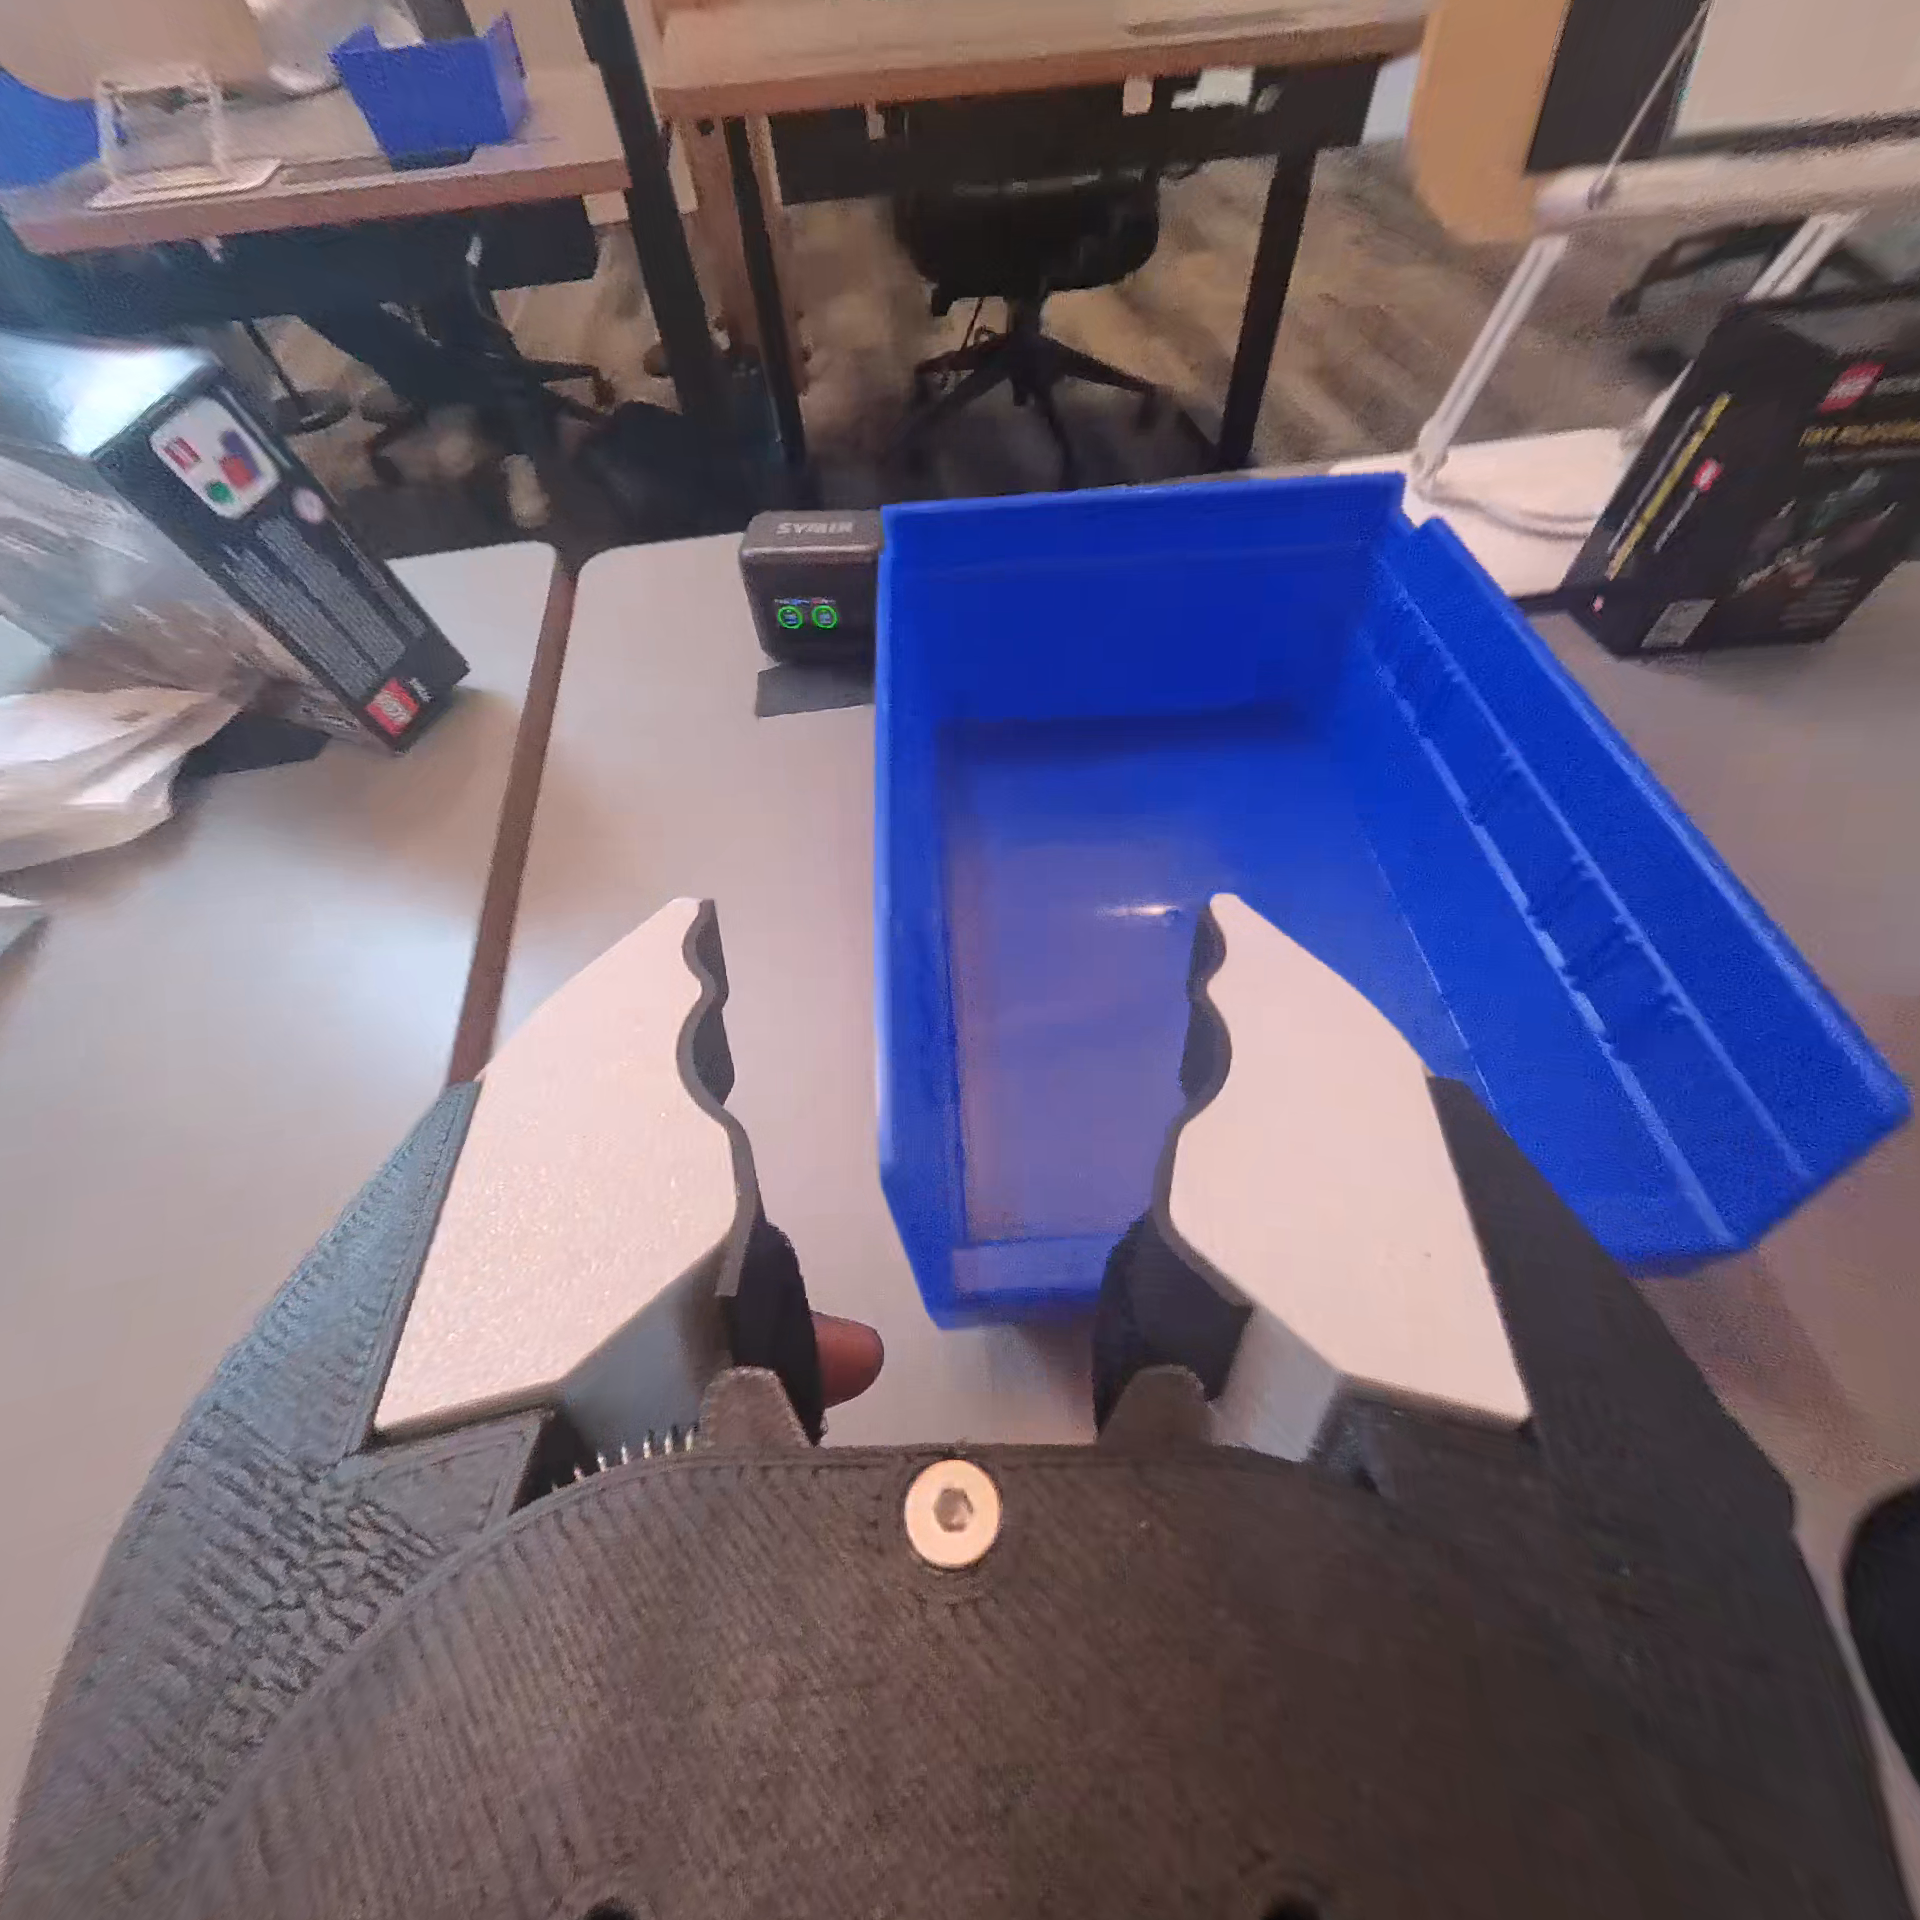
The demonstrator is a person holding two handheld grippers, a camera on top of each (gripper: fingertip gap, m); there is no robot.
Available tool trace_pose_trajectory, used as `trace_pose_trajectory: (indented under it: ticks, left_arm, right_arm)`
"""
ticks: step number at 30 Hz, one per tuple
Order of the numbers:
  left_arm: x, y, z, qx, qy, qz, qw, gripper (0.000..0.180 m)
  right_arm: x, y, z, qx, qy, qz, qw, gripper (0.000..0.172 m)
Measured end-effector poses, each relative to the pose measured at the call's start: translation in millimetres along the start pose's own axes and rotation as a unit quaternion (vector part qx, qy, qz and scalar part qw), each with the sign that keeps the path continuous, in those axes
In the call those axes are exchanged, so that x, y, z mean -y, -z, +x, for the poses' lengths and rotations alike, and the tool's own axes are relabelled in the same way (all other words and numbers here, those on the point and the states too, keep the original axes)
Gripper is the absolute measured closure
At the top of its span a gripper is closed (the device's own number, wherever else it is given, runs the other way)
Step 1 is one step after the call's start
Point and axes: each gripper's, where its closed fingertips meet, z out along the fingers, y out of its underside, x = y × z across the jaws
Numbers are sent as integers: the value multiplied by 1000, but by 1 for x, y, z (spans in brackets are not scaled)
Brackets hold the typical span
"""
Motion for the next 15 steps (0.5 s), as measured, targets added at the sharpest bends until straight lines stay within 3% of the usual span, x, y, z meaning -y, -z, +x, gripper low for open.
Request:
trace_pose_trajectory:
  ticks: [4, 5, 7, 8, 10, 12, 15]
  left_arm:
    - [-32, -28, -19, -5, 47, -18, 999, 105]
    - [-42, -33, -23, -7, 53, -28, 998, 112]
    - [-54, -36, 0, -94, 81, -40, 991, 142]
    - [-57, -35, 9, -118, 97, -42, 987, 146]
    - [-63, -27, 8, -95, 64, -36, 993, 166]
    - [-69, -13, 9, -60, 41, -42, 996, 167]
    - [-81, 17, 15, 16, -12, -60, 998, 168]
  right_arm:
    - [-25, -61, -18, -14, -26, -68, 997, 40]
    - [-29, -71, -20, -11, -41, -79, 996, 39]
    - [-37, -88, -24, 6, -78, -112, 991, 38]
    - [-43, -94, -30, 29, -99, -138, 985, 43]
    - [-49, -101, -32, 43, -115, -164, 979, 51]
    - [-53, -102, -25, 24, -86, -176, 980, 74]
    - [-58, -103, -28, 25, -41, -187, 981, 88]
